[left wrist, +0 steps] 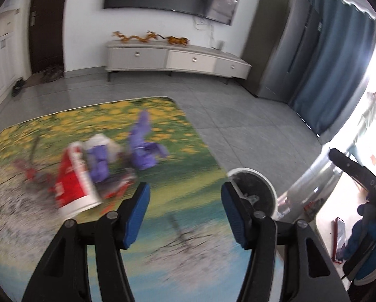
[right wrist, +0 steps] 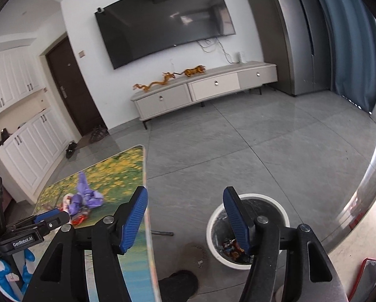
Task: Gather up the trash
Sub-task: 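Move both open tools back over the table trash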
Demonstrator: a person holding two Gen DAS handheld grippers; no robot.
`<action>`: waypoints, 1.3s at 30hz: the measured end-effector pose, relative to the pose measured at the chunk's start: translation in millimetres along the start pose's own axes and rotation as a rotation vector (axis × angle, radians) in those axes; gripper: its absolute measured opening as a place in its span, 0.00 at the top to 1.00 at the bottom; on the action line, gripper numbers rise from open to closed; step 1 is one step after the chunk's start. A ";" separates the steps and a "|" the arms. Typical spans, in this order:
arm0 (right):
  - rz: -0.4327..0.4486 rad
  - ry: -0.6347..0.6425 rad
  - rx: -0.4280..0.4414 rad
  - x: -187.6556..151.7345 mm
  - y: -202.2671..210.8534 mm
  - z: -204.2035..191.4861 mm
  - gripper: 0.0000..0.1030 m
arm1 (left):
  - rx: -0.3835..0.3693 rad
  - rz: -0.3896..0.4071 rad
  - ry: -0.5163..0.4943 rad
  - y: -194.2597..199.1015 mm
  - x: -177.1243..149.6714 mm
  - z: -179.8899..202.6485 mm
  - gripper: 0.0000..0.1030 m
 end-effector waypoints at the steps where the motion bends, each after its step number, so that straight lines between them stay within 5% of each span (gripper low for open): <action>1: 0.001 0.012 0.002 -0.5 1.8 -6.2 0.41 | 0.013 0.009 0.007 5.9 -1.9 -7.0 0.44; 15: -0.040 0.173 0.046 -24.2 3.7 -87.0 0.28 | 0.215 0.113 0.055 76.3 -44.5 -76.4 0.41; 27: -0.110 0.241 0.092 -41.4 -28.3 -122.4 0.27 | 0.167 0.090 0.161 77.7 -68.3 -130.3 0.41; 39: -0.191 0.286 0.153 -40.6 -92.4 -136.2 0.27 | 0.099 -0.024 0.236 -3.1 -7.3 -150.3 0.41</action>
Point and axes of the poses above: each gripper's, at about its wrist camera, not at the fingertips, and y roughly against the way its jaws point, z to its right, x to its top, the point moved 1 cm from there along -y, roughly the way its jaws point, and after that the axes turned 3 degrees about -y, right-handed, at the moved point
